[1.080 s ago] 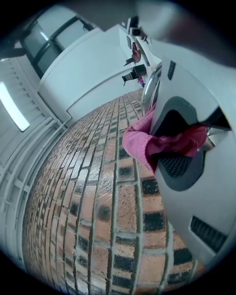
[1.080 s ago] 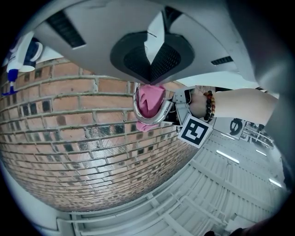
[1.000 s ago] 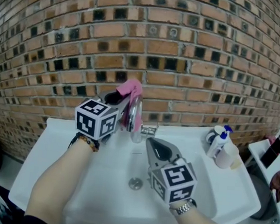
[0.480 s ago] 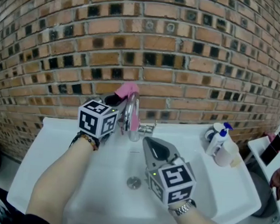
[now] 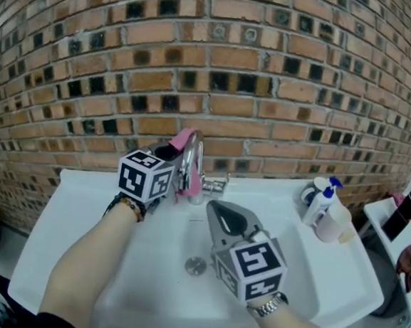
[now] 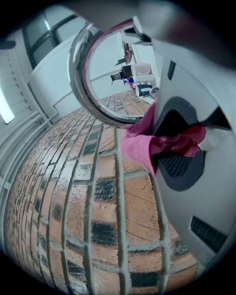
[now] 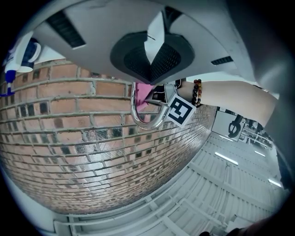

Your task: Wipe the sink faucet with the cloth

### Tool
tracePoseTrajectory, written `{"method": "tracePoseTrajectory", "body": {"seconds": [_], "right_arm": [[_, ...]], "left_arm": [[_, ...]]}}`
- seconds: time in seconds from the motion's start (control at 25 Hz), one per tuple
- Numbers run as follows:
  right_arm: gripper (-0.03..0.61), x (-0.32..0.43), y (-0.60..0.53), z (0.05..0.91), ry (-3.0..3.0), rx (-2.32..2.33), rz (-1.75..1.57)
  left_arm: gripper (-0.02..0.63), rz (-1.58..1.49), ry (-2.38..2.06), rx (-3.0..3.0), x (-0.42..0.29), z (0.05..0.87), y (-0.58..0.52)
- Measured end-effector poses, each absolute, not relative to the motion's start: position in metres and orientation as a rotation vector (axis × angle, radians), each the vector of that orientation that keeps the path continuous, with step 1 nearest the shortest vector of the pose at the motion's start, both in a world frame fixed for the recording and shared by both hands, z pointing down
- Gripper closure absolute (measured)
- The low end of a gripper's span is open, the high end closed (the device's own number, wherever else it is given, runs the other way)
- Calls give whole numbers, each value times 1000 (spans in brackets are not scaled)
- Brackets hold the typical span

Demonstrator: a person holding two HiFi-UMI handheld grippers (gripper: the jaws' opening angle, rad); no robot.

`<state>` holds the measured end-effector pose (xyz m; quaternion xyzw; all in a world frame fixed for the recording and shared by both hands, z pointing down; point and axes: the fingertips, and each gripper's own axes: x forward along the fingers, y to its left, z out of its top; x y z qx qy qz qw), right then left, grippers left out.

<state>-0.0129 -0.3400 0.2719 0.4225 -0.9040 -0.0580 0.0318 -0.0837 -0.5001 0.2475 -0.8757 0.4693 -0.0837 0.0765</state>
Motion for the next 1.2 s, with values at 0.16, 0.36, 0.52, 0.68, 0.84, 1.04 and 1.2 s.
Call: {"method": "tracePoseTrajectory", "body": {"seconds": [0.16,0.36,0.52,0.68,0.84,1.04,1.2], "right_arm": [[568,-15,-339,274,-2772,1292,-174],[568,-17,-339,278,-2767,1280,-174],[566,-16,-340,279,-2760,1278,-170],[568,-16,-342,281,-2755,1280,-165],[568,-16,-343,284,-2753,1282,-148],[568,-14,-344,285,-2749,1291,-125],[568,-14,-345,285,-2747,1304,-128]], "left_arm": [[529,-309,1401,-2631,-84,262,-503],[529,-340,1406,-2646,-84,275,-506],[529,-368,1415,-2654,-84,283,-507],[529,-376,1427,-2658,-86,290,-506],[529,-364,1445,-2660,-89,294,-505],[529,-382,1480,-2659,-95,303,-504],[529,-435,1502,-2665,-99,318,-504]]}}
